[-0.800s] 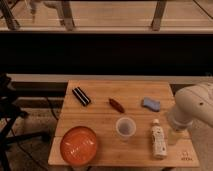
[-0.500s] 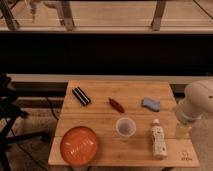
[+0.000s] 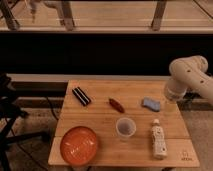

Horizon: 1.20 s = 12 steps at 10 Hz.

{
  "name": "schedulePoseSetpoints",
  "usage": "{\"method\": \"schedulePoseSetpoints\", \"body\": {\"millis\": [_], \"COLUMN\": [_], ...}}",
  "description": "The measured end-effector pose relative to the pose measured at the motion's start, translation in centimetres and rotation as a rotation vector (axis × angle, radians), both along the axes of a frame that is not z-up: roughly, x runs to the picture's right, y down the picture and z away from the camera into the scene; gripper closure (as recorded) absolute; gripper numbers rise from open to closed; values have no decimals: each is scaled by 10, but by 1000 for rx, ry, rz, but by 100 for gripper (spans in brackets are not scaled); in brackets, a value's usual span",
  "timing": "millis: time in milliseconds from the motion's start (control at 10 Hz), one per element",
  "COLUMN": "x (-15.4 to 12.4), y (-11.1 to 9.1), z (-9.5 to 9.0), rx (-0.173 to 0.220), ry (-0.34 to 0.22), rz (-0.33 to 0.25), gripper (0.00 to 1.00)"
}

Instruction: Move the arm in a circular motion

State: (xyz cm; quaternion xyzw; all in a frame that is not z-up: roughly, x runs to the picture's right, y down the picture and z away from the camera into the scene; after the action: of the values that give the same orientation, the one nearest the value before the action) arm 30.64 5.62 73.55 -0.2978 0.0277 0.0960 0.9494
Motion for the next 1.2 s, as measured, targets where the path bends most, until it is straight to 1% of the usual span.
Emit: {"method": "schedulePoseSetpoints", "body": {"millis": [100,200,300,400,500,600,700,800,900,1100,1200], "x": [-11,-36,-55,-74,-100,-127,-146,-169,-188,-211,-215], "y": [-11,-30,-38,-45,-49,-50,-49,-46,-42,-24,-5], "z": [6,16,21,26,31,37,40,42,40,22,6], "rx": [36,92,112,125,132,125,114,96,84,46,22], "ry": [-20,-60,-87,-108,-134,-159,-178,-202,-230,-277,-284], "rz": [10,22,24,13,-6,-37,-63,-98,-144,-227,-277], "gripper": [20,20,20,20,20,20,20,20,20,20,20]}}
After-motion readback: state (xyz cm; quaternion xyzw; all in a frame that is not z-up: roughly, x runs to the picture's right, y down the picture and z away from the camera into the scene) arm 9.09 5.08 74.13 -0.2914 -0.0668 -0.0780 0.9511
